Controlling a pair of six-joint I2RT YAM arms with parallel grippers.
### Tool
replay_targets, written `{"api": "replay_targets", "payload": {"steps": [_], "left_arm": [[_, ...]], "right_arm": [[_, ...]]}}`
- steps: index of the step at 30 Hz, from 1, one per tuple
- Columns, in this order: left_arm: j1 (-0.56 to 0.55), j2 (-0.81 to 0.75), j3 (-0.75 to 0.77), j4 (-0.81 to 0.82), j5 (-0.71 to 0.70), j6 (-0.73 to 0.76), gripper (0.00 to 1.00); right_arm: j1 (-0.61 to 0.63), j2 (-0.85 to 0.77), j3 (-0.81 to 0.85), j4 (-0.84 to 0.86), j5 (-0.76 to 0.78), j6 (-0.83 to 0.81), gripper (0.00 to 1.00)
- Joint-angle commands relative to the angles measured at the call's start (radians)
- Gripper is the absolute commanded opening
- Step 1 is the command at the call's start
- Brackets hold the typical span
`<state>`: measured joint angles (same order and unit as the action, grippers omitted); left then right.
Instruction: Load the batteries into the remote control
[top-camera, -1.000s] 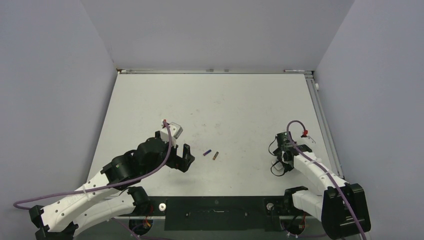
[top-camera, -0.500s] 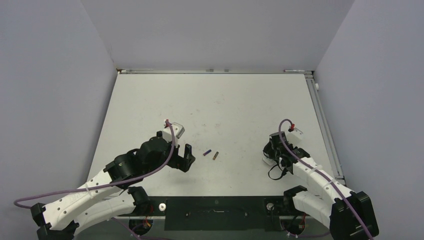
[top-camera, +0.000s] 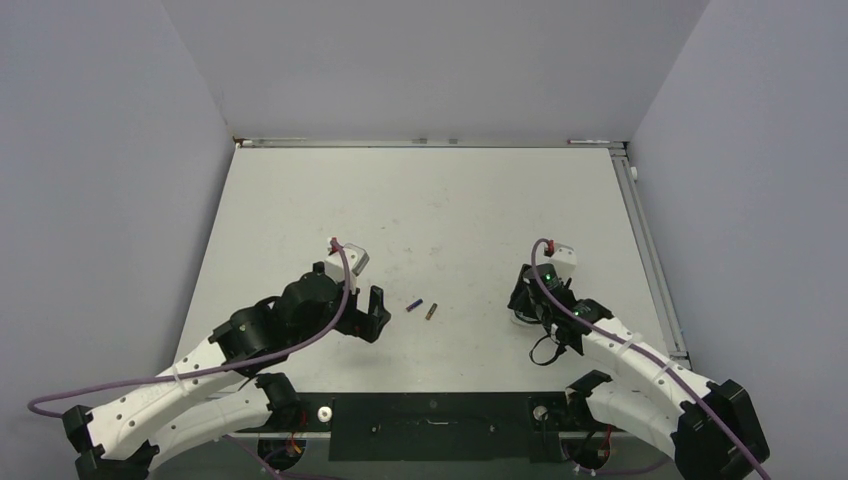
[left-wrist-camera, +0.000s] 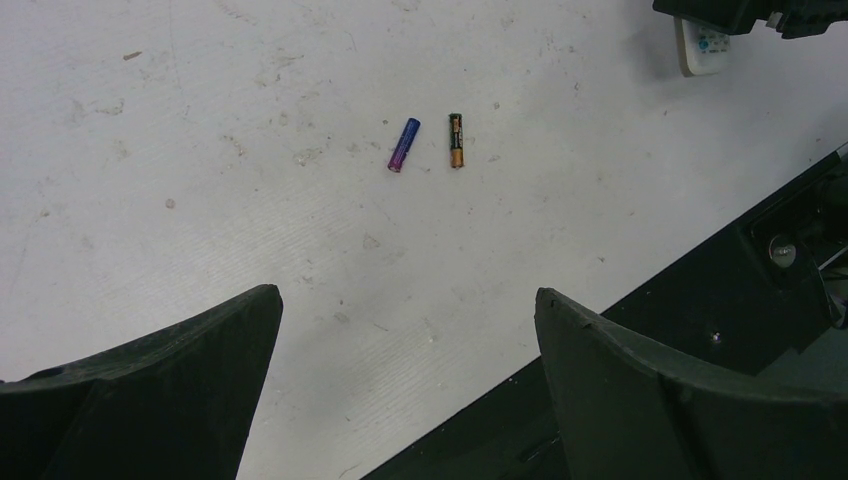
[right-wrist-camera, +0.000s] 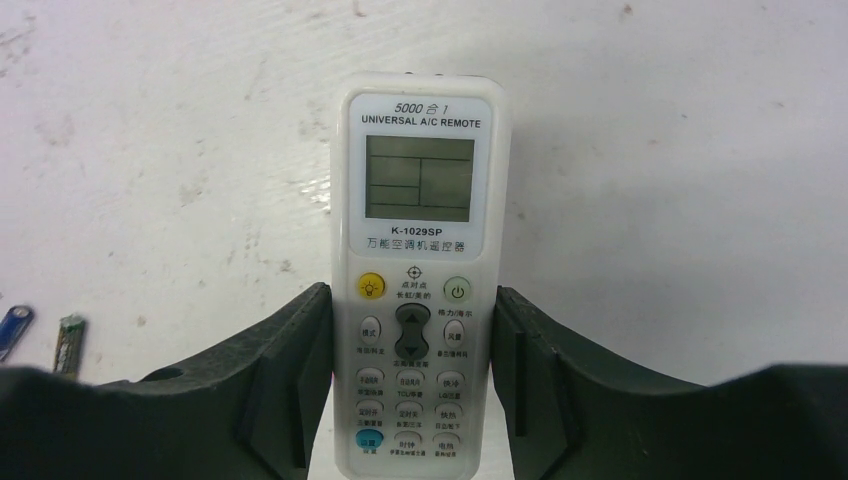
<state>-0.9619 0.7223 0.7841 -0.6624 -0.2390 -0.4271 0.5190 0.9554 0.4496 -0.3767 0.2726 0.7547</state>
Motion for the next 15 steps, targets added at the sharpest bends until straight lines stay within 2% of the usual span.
{"api": "replay_targets", "payload": {"steps": [1, 10, 15], "left_arm": [[0.022, 0.012, 0.027, 0.023, 0.017, -0.012, 0.96], [0.153, 0.031, 0.015, 0.099, 0.202, -0.030, 0.96], [0.188, 0.053, 0.020, 0.138, 0.295, -0.070, 0.96]], "right_arm": [[0.056, -0.023, 0.065, 0.086, -0.021, -0.115, 0.09], [0.192, 0.013, 0.142, 0.121, -0.093, -0.293, 0.09], [0.289, 0.019, 0.181, 0.138, -0.109, -0.409, 0.09]]}}
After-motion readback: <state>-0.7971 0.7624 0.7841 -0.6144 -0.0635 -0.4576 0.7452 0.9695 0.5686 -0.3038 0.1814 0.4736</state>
